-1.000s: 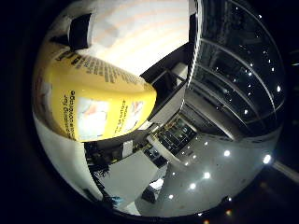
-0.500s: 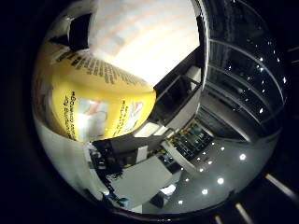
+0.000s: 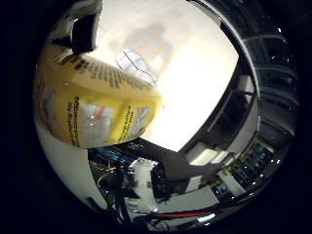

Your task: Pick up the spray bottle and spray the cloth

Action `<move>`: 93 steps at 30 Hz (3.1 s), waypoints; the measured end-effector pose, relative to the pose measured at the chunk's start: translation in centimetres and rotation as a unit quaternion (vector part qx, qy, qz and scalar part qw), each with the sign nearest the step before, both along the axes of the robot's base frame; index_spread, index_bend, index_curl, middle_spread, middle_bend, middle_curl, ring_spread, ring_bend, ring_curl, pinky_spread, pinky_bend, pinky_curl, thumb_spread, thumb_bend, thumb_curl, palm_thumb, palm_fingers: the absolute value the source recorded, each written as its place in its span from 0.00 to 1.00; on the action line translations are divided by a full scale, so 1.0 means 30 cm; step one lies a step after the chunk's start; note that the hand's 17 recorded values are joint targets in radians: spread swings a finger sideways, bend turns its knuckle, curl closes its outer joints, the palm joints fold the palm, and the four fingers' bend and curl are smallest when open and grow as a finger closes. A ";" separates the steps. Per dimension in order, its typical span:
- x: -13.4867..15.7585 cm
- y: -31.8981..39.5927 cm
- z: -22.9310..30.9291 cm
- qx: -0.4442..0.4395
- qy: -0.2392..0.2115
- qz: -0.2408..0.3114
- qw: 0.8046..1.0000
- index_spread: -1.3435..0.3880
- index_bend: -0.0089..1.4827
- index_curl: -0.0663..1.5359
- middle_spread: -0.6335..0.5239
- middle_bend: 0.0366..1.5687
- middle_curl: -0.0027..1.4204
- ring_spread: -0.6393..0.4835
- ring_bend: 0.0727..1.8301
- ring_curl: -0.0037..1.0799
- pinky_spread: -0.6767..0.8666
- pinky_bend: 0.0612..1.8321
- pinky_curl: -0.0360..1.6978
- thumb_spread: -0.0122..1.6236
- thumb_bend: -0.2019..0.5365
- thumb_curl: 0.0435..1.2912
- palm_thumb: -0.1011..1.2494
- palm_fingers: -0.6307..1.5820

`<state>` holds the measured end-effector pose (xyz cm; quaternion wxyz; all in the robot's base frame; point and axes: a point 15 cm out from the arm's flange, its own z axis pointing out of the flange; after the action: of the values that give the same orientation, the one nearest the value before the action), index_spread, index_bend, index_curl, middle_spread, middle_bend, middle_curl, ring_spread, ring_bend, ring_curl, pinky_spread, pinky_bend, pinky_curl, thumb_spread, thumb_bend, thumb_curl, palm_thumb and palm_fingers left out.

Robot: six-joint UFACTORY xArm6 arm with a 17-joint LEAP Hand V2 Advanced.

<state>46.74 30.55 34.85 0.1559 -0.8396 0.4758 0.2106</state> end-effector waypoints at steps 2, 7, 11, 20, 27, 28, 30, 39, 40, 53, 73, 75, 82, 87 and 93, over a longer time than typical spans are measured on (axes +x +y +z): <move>0.054 0.006 0.032 0.039 -0.018 -0.011 0.999 0.65 0.75 0.54 0.46 0.88 0.43 0.42 0.81 0.56 0.32 0.54 0.81 0.55 0.26 0.60 0.89 0.82; 0.132 0.061 0.027 0.115 -0.044 -0.014 0.992 0.65 0.75 0.54 0.46 0.88 0.43 0.42 0.81 0.56 0.32 0.54 0.81 0.55 0.26 0.61 0.90 0.82; 0.164 0.129 -0.039 0.178 -0.041 -0.015 0.983 0.65 0.75 0.54 0.47 0.88 0.43 0.42 0.81 0.56 0.32 0.54 0.81 0.54 0.25 0.61 0.89 0.82; 0.205 0.305 -0.303 0.273 0.007 -0.032 0.961 0.64 0.74 0.54 0.47 0.88 0.43 0.42 0.81 0.56 0.32 0.54 0.81 0.52 0.25 0.63 0.89 0.82; 0.172 0.457 -0.481 0.304 0.037 -0.018 0.952 0.64 0.74 0.55 0.46 0.88 0.44 0.42 0.81 0.56 0.32 0.54 0.81 0.51 0.25 0.63 0.88 0.82; 0.175 0.471 -0.505 0.308 0.038 -0.016 0.951 0.64 0.74 0.55 0.46 0.88 0.44 0.42 0.81 0.55 0.32 0.54 0.81 0.51 0.25 0.64 0.87 0.82; 0.166 0.502 -0.559 0.315 0.044 -0.015 0.948 0.64 0.74 0.55 0.46 0.88 0.43 0.42 0.81 0.55 0.32 0.54 0.81 0.51 0.25 0.64 0.87 0.82; 0.140 0.562 -0.726 0.300 0.034 -0.014 0.953 0.65 0.75 0.54 0.46 0.87 0.43 0.42 0.81 0.55 0.32 0.54 0.81 0.50 0.25 0.65 0.87 0.82; 0.140 0.560 -0.738 0.299 0.033 -0.014 0.954 0.65 0.75 0.54 0.46 0.87 0.43 0.42 0.81 0.55 0.32 0.54 0.81 0.50 0.25 0.65 0.87 0.82; 0.149 0.533 -0.834 0.290 0.027 -0.014 0.957 0.65 0.76 0.53 0.47 0.87 0.43 0.42 0.81 0.55 0.32 0.53 0.79 0.50 0.25 0.64 0.84 0.82; 0.091 0.522 -0.879 0.257 0.026 0.032 0.966 0.51 0.29 0.40 0.51 0.38 0.28 0.47 0.46 0.32 0.37 0.37 0.48 0.57 0.23 0.47 0.68 0.35; 0.086 0.519 -0.880 0.250 0.024 0.038 0.967 0.51 0.26 0.36 0.54 0.32 0.25 0.52 0.39 0.28 0.49 0.32 0.43 0.59 0.24 0.45 0.67 0.32; 0.091 0.510 -0.872 0.248 0.023 0.040 0.968 0.51 0.20 0.30 0.56 0.19 0.22 0.65 0.27 0.21 0.65 0.22 0.33 0.60 0.24 0.41 0.65 0.34; 0.116 0.491 -0.851 0.250 0.016 0.035 0.968 0.51 0.15 0.28 0.57 0.13 0.22 0.67 0.22 0.19 0.66 0.19 0.28 0.61 0.24 0.39 0.65 0.36; 0.151 0.447 -0.840 0.246 0.009 0.031 0.969 0.51 0.13 0.27 0.57 0.10 0.21 0.67 0.18 0.19 0.66 0.17 0.25 0.60 0.24 0.37 0.65 0.38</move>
<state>51.28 43.97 9.66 0.3467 -0.7876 0.3850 0.3336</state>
